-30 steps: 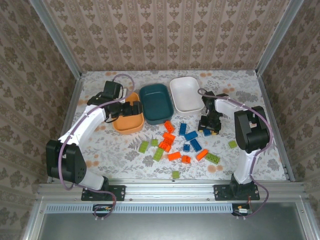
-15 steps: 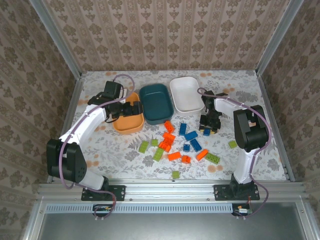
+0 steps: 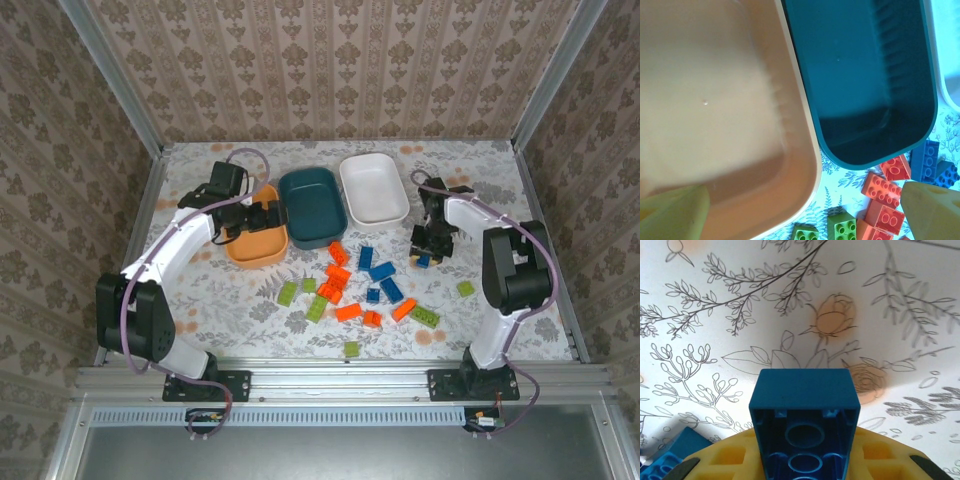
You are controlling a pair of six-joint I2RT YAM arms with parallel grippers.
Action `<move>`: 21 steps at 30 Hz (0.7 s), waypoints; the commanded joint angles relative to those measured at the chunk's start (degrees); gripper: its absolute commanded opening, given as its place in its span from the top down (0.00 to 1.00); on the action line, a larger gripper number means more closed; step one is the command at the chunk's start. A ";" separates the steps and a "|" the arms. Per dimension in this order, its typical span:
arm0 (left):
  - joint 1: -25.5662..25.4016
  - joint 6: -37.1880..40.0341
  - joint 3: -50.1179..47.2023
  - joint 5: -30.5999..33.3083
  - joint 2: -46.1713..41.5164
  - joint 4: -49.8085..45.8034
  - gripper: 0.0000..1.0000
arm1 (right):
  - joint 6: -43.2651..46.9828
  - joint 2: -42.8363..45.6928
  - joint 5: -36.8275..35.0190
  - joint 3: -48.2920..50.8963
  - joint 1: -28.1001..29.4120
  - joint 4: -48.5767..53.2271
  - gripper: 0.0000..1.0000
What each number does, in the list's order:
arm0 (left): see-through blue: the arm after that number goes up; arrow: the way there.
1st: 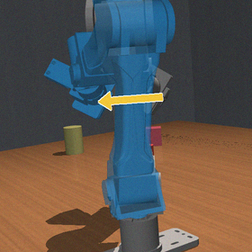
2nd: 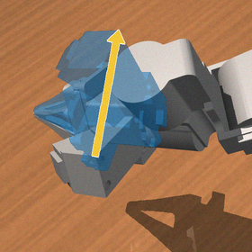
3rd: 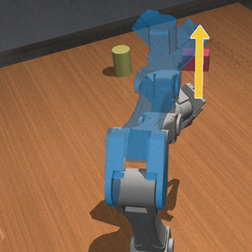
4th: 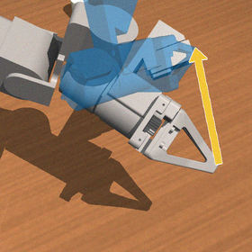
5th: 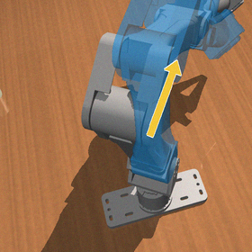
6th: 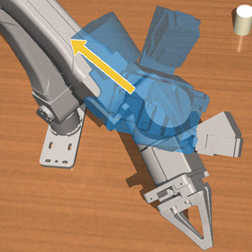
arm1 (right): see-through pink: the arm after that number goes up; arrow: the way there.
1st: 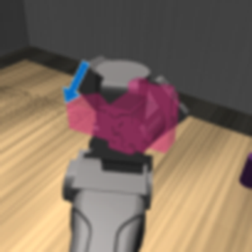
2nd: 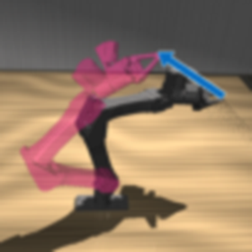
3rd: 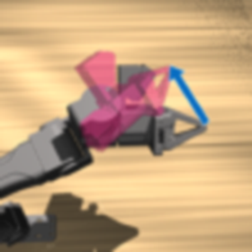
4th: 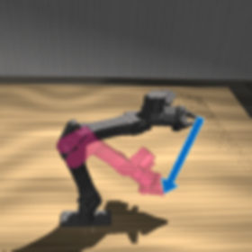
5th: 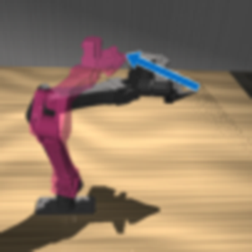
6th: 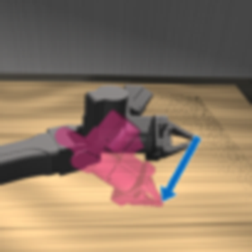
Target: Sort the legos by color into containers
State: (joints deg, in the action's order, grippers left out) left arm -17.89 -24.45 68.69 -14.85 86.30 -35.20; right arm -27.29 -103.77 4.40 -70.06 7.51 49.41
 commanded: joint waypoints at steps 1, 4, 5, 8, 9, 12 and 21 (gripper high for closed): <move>0.32 -1.22 1.62 -1.45 1.00 1.06 0.00 | -1.51 4.52 1.46 0.56 -1.45 1.23 0.75; 0.14 -1.35 1.93 -1.83 1.39 1.02 0.00 | -2.23 7.24 2.53 -1.64 -2.52 3.05 0.75; 0.08 -1.39 1.98 -1.92 1.45 1.02 0.00 | -2.50 7.95 2.75 -2.78 -2.66 3.82 0.75; 0.00 -1.38 2.08 -2.20 1.58 0.99 0.00 | -3.37 8.76 4.03 -8.00 -2.76 5.64 0.75; -0.05 -1.31 2.02 -2.29 1.54 0.92 0.00 | -3.89 8.39 4.74 -10.19 -2.70 5.86 0.75; -0.01 -1.22 2.04 -2.54 1.48 0.76 0.00 | -5.52 5.60 7.27 -16.79 -2.22 6.00 0.75; 0.20 -0.56 2.48 -2.81 0.54 -1.25 0.00 | -4.22 -14.97 8.72 -42.87 3.16 11.54 0.76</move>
State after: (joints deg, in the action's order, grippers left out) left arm -17.91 -24.88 69.12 -16.75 87.55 -34.57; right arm -31.73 -112.25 11.40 -107.90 9.17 55.55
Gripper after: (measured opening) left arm 0.997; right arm 0.314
